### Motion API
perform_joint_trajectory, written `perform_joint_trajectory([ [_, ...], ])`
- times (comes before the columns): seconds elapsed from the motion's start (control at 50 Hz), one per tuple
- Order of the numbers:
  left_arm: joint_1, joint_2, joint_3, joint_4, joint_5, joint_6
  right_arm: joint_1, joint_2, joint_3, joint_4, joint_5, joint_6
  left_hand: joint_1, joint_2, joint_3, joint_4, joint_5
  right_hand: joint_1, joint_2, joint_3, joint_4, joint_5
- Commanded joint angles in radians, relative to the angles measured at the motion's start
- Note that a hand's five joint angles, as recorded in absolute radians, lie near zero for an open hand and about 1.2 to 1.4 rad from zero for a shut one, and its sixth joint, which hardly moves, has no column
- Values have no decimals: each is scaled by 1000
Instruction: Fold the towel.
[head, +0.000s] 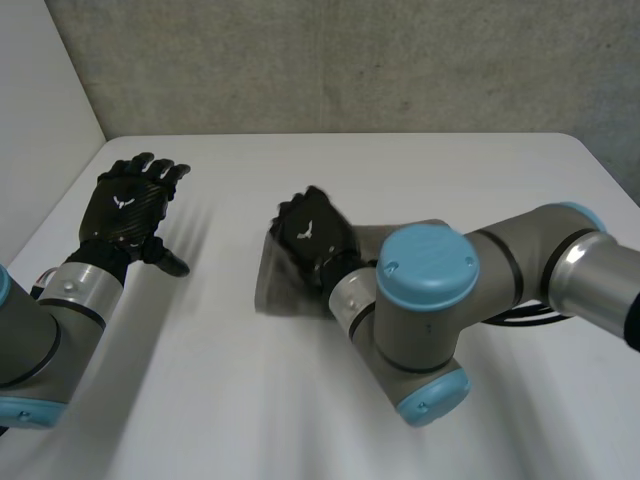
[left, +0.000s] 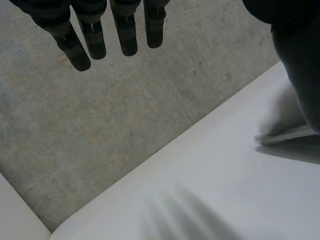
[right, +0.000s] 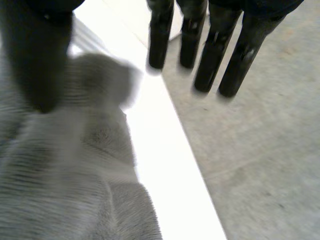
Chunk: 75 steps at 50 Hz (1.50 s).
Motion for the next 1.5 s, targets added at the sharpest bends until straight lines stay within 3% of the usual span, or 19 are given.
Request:
perform_joint_trajectory([
  [0.02,2,-2,0,2,1,0,-109,-76,57,50,-24,-10,-43,-40,-37,-40,-36,-280,-269,-298,-310,-269],
  [0.3,-7,-4,-11,3,2,2,-343,-207,343,190,-21,-13,-46,-43,-40,-43,-39,-226,-215,-243,-256,-214],
  [0.46,-11,-7,-12,3,1,2,-418,-204,409,187,-1,-21,-46,-43,-40,-43,-39,238,249,221,208,249],
  [0.5,-14,-7,-12,3,1,2,-418,-193,397,187,6,-21,-46,-43,-40,-43,-39,524,535,507,494,535],
  [0.52,-16,-7,-12,3,1,2,-418,-193,396,187,6,-21,-46,-43,-40,-43,-39,526,536,508,496,537],
  [0.56,-18,-7,-12,3,-1,2,-416,-197,377,175,17,-23,-46,-43,-40,-43,-39,940,951,922,910,951],
  [0.62,-22,0,-12,3,-2,2,-404,-213,352,138,45,-29,-46,-43,-40,-43,-39,942,952,924,911,953],
  [0.74,-36,9,5,3,-4,2,-370,-227,300,84,69,-98,-46,-43,-40,-43,-39,942,952,924,911,953],
  [0.82,-53,29,37,3,-5,2,-200,-193,217,44,48,-214,-49,-46,-43,-46,-42,942,952,924,911,953],
  [0.88,-62,35,69,3,-8,3,-119,-141,171,37,-6,-280,-49,-46,-43,-46,-42,942,952,924,911,953],
  [0.92,-71,36,84,3,-10,3,-59,-96,140,38,-94,-314,-49,-46,-43,-46,-42,942,952,924,911,953],
  [1.06,-126,32,163,2,-59,-23,4,-47,142,44,-213,-328,-49,-46,-43,-46,-42,942,952,924,911,953],
  [1.08,-127,32,163,2,-59,-23,5,-44,152,43,-233,-325,-49,-46,-43,-46,-42,687,698,669,657,698],
  [1.1,-131,30,176,0,-74,-35,5,-44,153,43,-233,-325,-49,-46,-43,-46,-42,684,695,667,654,696],
  [1.12,-134,23,189,0,-87,-49,-1,-50,157,41,-227,-319,-52,-49,-46,-49,-45,292,303,275,262,303],
  [1.14,-134,23,189,0,-87,-49,-1,-50,157,41,-227,-319,-52,-49,-46,-49,-45,288,299,271,258,299],
  [1.18,-139,9,212,0,-99,-80,-5,-76,172,29,-224,-299,-49,-46,-43,-46,-42,-267,-257,-285,-298,-256],
  [1.3,-173,-39,256,-12,-102,-118,-38,-145,209,27,-225,-217,-43,-40,-37,-40,-36,-280,-269,-298,-310,-269],
  [1.5,-258,-151,342,-52,-102,-166,-211,-299,284,29,-214,224,-40,-37,-34,-38,-33,-280,-269,-298,-310,-269],
])
